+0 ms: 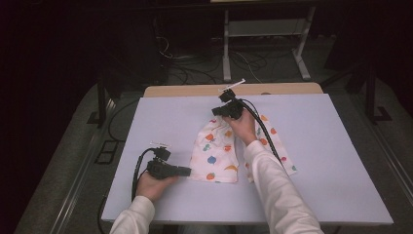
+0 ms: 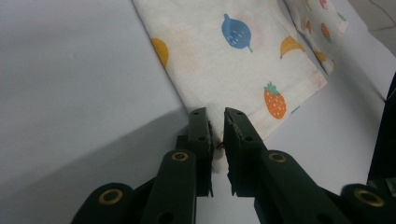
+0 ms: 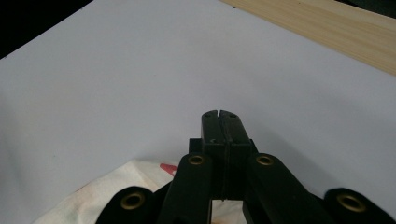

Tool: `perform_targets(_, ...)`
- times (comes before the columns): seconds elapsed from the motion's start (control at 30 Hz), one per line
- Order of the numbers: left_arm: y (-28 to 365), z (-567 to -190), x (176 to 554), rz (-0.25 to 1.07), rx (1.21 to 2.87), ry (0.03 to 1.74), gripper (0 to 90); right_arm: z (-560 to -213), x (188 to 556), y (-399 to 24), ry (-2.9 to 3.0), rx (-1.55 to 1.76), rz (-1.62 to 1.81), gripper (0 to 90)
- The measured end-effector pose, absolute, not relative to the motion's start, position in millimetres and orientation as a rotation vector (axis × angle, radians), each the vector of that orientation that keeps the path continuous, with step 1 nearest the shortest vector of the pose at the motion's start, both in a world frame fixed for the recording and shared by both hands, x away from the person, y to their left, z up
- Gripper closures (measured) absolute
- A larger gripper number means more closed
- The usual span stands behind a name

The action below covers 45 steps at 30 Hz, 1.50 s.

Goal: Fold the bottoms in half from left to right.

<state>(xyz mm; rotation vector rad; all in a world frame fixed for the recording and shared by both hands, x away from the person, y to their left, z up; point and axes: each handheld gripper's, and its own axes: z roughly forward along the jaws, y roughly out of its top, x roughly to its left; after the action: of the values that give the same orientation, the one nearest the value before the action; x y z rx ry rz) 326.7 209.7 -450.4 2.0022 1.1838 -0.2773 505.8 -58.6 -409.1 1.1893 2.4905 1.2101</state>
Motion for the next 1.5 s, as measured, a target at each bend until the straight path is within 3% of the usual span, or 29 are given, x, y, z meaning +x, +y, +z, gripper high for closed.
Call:
perform_targets(0.3,207.5,-450.2,327.2,-0.268,2.016,1.186,89.1,-406.2,505.5,-60.5,2.481,1.191,1.221,89.4)
perform_targets(1.5,164.4,-407.1,312.4,-0.275,2.021,0.922,89.3,-394.0,504.0,-87.5,2.415,1.229,1.320,89.4)
